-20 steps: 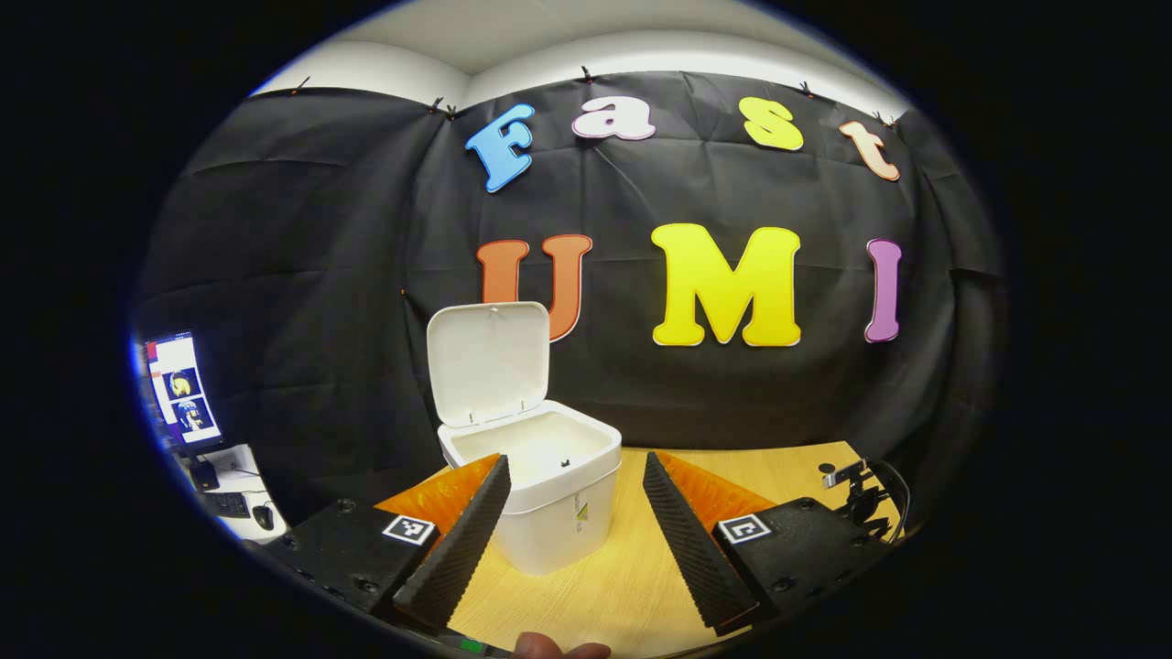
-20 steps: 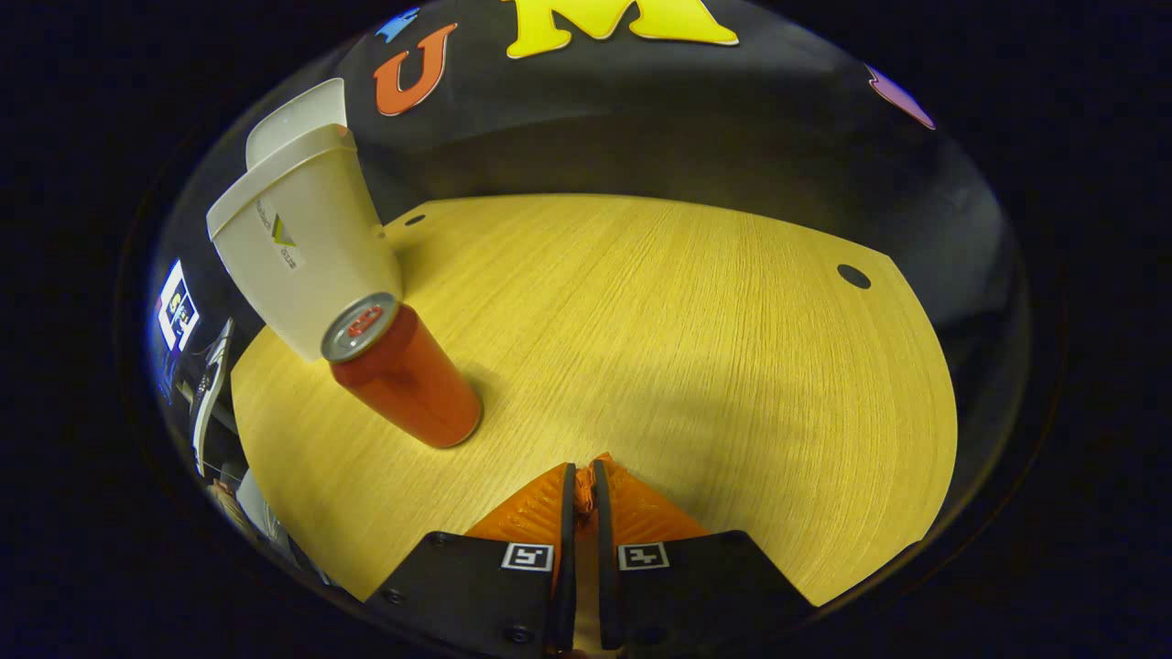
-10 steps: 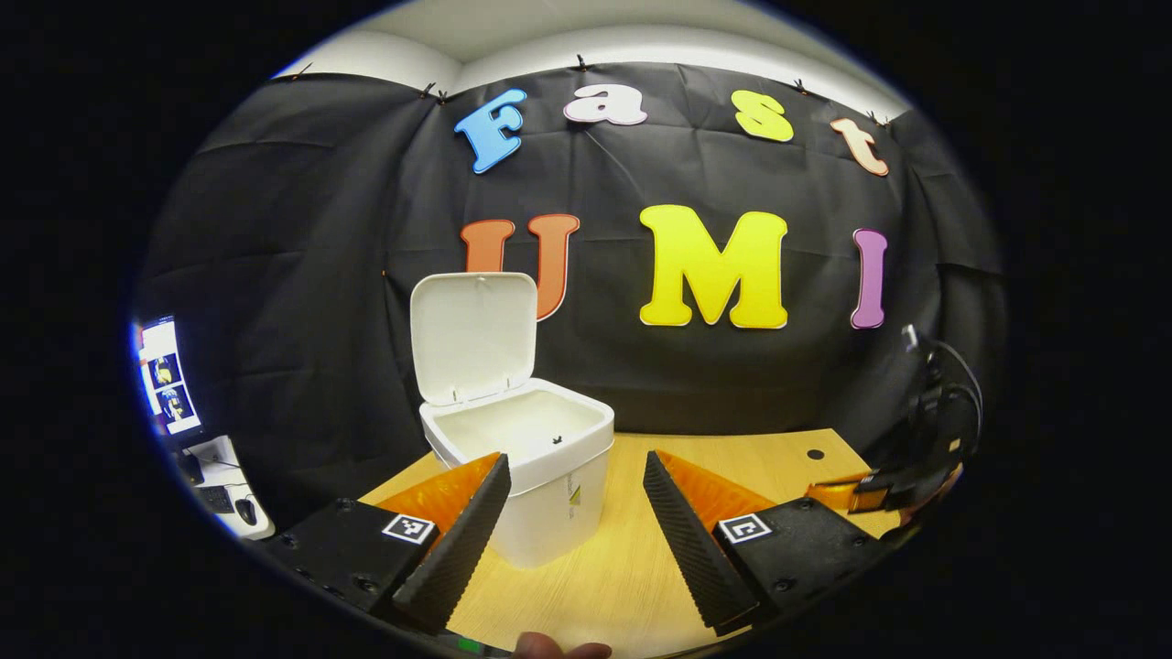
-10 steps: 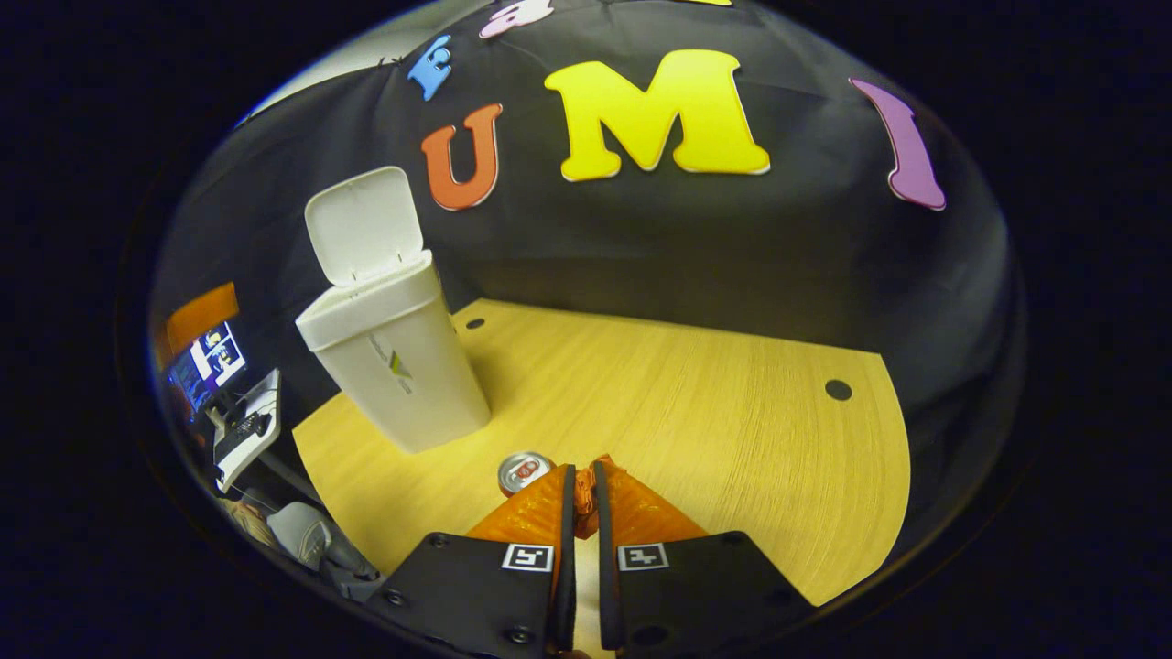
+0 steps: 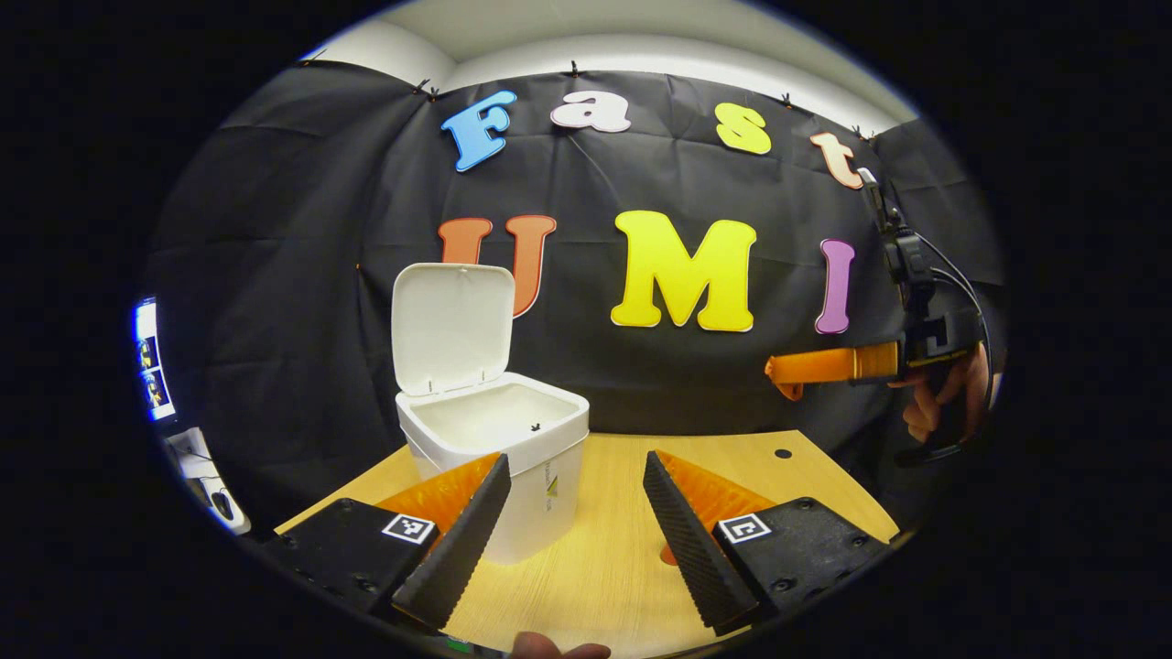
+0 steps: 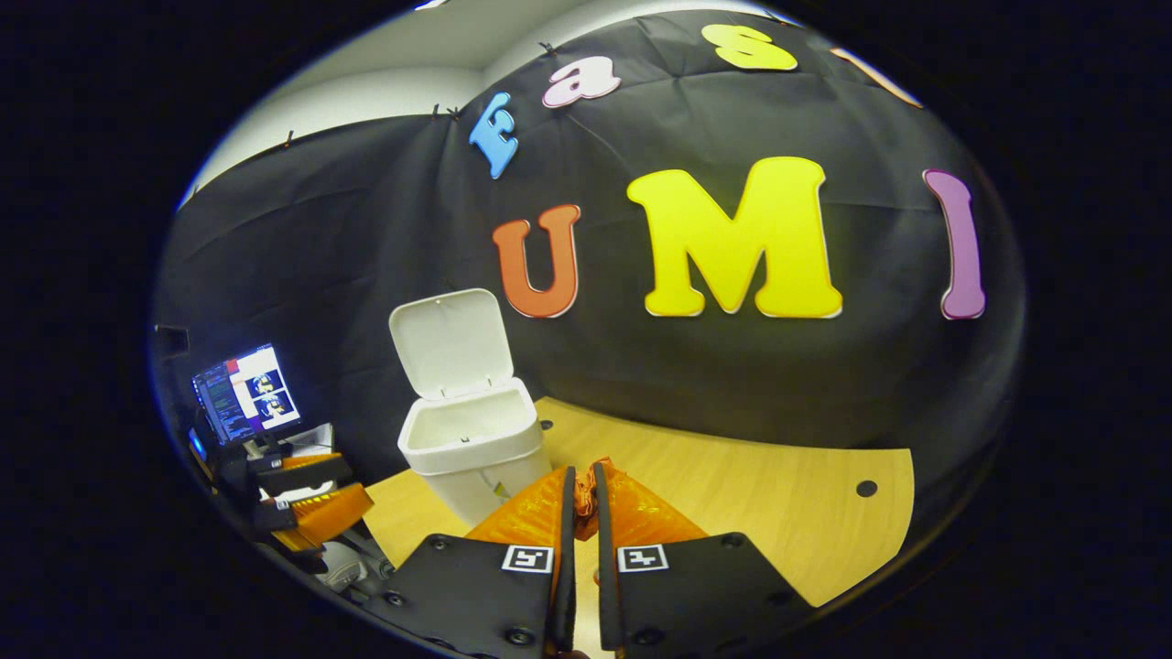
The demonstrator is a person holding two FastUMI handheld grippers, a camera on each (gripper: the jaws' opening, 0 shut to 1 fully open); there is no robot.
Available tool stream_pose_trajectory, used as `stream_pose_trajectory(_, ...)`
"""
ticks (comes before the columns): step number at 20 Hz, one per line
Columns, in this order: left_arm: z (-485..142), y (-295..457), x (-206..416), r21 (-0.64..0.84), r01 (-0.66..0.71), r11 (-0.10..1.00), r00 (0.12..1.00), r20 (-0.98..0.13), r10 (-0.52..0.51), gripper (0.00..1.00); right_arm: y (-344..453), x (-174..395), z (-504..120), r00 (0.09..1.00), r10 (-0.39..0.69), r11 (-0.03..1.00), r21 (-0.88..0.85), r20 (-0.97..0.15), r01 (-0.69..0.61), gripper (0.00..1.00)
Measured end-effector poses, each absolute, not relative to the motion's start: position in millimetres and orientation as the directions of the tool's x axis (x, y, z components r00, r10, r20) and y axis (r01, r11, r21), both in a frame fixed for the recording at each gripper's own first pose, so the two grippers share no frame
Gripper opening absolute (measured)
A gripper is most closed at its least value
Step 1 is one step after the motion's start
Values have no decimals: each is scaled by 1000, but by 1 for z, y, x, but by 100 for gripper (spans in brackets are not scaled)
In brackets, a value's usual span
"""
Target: Press the lid of the desktop garbage bin to open it, pick up the crumpled paper on the desktop and throw it into the bin, then pick up the pop can on the desktop and drop it into the bin, and finally close the garbage bin lid.
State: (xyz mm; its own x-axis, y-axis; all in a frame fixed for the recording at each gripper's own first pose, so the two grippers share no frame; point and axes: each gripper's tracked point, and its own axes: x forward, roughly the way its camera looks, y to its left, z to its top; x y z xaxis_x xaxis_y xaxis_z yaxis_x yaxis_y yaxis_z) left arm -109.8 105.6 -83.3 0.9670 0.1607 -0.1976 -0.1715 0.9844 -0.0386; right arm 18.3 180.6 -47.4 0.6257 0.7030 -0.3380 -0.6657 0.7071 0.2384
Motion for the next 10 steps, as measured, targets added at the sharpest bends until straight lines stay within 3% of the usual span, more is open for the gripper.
stream_pose_trajectory(10,-73,192,-163,-51,-348,936,924,-189,333,96,354,22,-35,472,831,540,219,-294,-813,11)
